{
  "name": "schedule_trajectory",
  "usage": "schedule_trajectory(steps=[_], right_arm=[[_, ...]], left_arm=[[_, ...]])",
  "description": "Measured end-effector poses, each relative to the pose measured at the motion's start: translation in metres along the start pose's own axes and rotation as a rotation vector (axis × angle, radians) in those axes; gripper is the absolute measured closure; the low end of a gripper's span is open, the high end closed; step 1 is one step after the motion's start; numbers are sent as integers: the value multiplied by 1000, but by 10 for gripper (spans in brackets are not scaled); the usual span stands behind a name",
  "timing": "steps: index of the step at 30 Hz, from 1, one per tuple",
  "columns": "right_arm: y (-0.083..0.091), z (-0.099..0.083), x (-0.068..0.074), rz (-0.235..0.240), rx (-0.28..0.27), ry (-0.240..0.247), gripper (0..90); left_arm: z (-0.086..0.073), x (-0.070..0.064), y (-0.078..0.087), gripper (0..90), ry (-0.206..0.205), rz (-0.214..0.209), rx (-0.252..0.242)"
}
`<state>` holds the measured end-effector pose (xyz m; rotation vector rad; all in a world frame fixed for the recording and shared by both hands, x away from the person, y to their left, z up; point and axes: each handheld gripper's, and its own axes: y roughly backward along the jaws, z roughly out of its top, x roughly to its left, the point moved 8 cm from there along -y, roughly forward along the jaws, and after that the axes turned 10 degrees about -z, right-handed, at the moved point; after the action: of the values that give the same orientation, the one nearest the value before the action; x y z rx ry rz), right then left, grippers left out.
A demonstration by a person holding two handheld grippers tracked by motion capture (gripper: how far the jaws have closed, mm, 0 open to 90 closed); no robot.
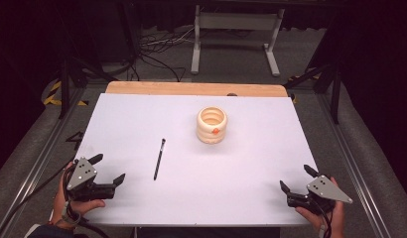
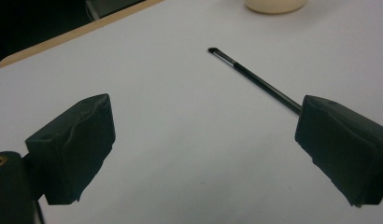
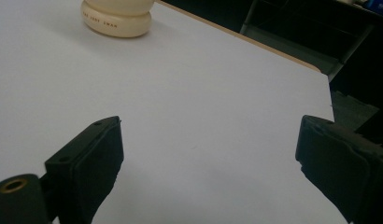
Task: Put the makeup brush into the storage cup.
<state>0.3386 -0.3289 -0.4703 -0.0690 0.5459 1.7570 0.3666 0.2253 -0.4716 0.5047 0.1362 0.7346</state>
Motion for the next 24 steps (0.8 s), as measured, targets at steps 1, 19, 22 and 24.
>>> schedule_trajectory(steps=[1, 19, 22, 24], right_arm=[[0, 0, 0, 0, 0, 0, 88], [-1, 1, 1, -6, 12, 4, 91], [-2, 0, 1, -5, 18, 8, 93], [-3, -1, 2, -1, 23, 12, 94]], left_arm=[[0, 0, 0, 64, 0, 0, 0], [17, -5, -12, 77, 9, -20, 55], [29, -8, -19, 98, 33, -36, 68], [32, -9, -23, 103, 49, -48, 109]])
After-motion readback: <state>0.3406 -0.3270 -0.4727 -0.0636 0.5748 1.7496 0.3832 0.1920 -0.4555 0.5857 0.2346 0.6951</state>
